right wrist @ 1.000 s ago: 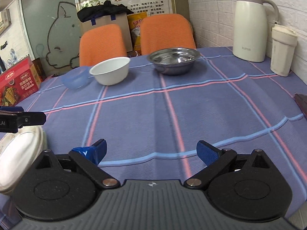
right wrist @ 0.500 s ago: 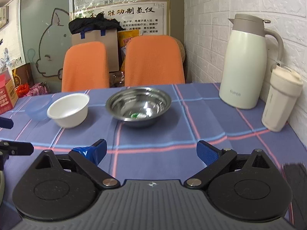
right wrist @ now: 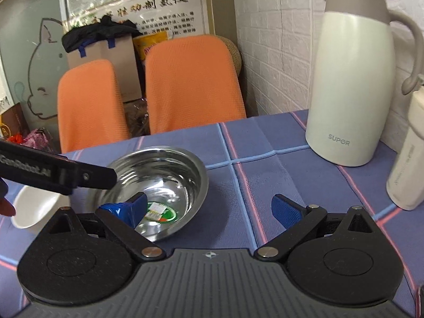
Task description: Organize plates and bowls
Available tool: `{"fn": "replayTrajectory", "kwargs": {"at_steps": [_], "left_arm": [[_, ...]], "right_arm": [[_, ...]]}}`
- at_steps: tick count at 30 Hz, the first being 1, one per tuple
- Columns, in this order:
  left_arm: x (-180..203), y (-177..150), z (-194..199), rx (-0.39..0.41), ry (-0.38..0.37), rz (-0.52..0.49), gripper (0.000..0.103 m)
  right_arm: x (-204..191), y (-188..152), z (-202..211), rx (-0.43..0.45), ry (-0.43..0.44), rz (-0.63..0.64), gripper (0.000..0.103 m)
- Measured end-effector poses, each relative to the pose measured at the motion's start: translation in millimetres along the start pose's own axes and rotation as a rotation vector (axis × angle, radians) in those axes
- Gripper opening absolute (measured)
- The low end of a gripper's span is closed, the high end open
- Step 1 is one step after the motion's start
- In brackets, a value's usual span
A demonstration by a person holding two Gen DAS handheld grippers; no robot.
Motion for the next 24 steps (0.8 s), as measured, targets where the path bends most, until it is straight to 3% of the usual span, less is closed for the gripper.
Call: {"fn": "replayTrajectory", "kwargs": {"at_steps": [8,10,11,13,15,18,24], "left_arm": [[-6.6,-3.2,-54.0,-0.05,0.0,0.002,0.093],[-6.8,-8.9,-60.3,-0.071,-0.009,-0.009,0.081],[-5.6,-13.3,-63.6,-0.092,-0.022,-0.011,0.064],[-3.1,-15.0,-62.6,-0.082,-0.034,-0.036,0.061],[4.1,-18.6,-59.3,-0.097,-0.056,-0.059,0.05],[9.4,-23.3,-53.0,-0.099,-0.059,-0.066,0.052],[15.9,-43.6,-29.6,-0.132,-0.086,-0.083,0.051]], "right_arm": [[-15.4,-14.6,-41.9,-0.078,0.004,0.079,0.086],[-24.8,-21.2,-46.9,-0.092,0.035,0.106,0.086],[-29.5,-24.2,-48.1,-0.095,0.062,0.105,0.087],[-37.5,-25.6,-44.9,-0.076,0.078,0.12,0.085],[-45.4,-26.5,-39.9,-0.086,0.111,0.119,0.085],[-51.6,-26.7,-26.4,-0.079,0.096,0.149,0.087],[-52.2,-28.8,9.9,-0.093,0.151,0.108,0.088]]}}
Point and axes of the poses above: each gripper's, at about its wrist camera, not at the fingertips, and z roughly against the way its jaws point, x to its right, y to its top, the point moved 10 cm from there along -z, roughly the way its jaws point, and after that the axes turned 4 degrees about x, right-handed, at the moved point
